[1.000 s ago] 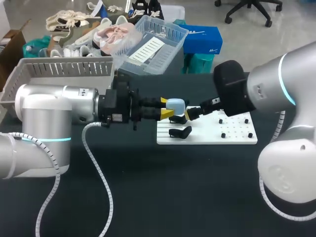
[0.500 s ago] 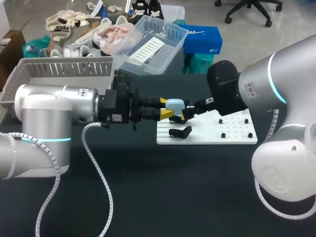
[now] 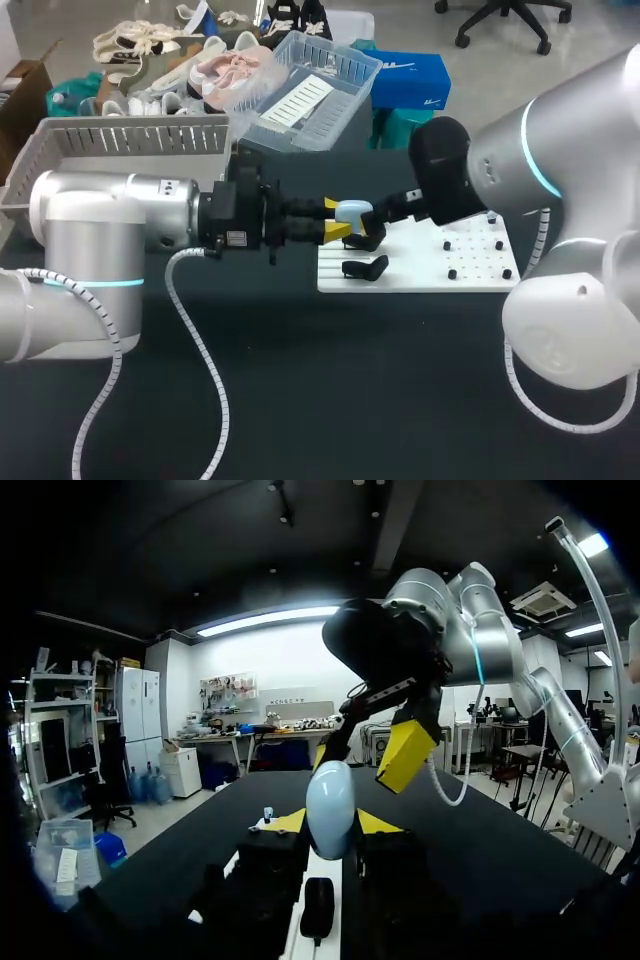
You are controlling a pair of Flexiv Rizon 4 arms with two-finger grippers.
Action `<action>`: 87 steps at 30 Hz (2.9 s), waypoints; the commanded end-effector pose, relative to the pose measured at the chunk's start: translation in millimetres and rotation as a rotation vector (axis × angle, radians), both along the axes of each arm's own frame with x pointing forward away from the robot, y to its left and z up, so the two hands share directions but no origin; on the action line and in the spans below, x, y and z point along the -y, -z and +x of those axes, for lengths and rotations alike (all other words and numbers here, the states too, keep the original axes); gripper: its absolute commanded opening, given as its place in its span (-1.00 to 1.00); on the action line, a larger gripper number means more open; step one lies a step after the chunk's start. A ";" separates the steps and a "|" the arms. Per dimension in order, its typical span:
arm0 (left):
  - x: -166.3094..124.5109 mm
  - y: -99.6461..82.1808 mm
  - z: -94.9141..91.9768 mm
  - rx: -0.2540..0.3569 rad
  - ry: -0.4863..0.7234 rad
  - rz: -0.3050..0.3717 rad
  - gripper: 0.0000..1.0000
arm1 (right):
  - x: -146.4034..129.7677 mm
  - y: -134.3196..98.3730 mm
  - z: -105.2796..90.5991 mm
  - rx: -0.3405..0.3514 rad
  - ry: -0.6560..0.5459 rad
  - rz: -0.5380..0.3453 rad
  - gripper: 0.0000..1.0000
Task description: Pick up each earbud case from the left stands, insert the matching earbuds, close the lid, and place the case in the box.
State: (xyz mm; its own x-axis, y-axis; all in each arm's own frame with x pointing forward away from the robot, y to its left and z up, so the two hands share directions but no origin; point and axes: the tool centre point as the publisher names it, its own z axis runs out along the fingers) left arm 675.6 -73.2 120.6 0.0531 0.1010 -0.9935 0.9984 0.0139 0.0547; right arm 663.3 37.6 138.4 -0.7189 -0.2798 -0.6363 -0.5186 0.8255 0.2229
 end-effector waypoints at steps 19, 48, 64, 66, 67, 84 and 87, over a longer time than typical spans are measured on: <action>0.4 0.3 -1.0 0.001 -0.005 0.000 -1.00 | -2.6 2.4 13.8 -0.009 0.014 -0.012 1.00; 0.4 0.3 -1.0 0.001 -0.005 0.000 -1.00 | 48.6 -15.3 30.3 0.078 0.127 -0.138 1.00; 0.4 0.3 -1.0 0.001 -0.005 0.000 -1.00 | 138.4 33.9 57.1 0.011 0.283 -0.449 1.00; 0.4 0.3 -1.0 0.001 -0.005 0.000 -1.00 | 144.0 40.2 61.3 -0.005 0.287 -0.479 1.00; 0.4 0.3 -1.0 0.001 -0.005 0.000 -1.00 | 146.7 43.4 63.8 -0.014 0.289 -0.491 1.00; 0.4 0.3 -1.0 0.001 -0.005 0.000 -1.00 | 170.7 81.1 101.2 -0.093 0.295 -0.605 0.60; 0.4 0.3 -1.0 0.001 -0.005 0.000 -1.00 | 171.8 85.3 106.1 -0.106 0.297 -0.607 -0.01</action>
